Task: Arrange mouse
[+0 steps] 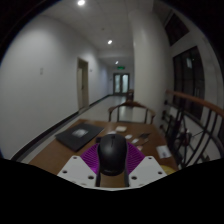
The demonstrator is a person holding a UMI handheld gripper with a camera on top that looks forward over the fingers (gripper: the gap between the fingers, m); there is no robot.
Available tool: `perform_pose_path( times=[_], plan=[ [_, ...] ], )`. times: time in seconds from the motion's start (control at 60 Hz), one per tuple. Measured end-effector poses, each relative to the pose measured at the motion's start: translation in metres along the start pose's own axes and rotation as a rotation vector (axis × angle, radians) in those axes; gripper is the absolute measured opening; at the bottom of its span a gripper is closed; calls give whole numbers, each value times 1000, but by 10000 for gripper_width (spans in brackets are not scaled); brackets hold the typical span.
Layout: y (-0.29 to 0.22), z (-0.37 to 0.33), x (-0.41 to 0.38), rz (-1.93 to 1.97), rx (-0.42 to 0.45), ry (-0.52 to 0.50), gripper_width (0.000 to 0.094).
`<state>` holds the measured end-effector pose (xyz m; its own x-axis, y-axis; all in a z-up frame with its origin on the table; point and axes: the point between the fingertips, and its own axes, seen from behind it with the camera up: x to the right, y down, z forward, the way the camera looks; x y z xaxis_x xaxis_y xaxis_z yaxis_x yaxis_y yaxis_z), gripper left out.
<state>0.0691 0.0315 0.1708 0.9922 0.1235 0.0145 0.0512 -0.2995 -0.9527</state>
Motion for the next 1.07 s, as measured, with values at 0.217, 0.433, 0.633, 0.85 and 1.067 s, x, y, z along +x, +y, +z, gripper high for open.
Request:
perform_pose_path(
  times=[0.217,0.433,0.633,0.85,1.067],
  plan=[
    [62,-26,150,38,-115,232,315],
    [183,-1,177,95,-331,216,317],
    [196,2,173,142,-363,146,511],
    [167,-75,156,117,-337,62,860],
    [175,-183,170,132,-336,54,861]
  ],
)
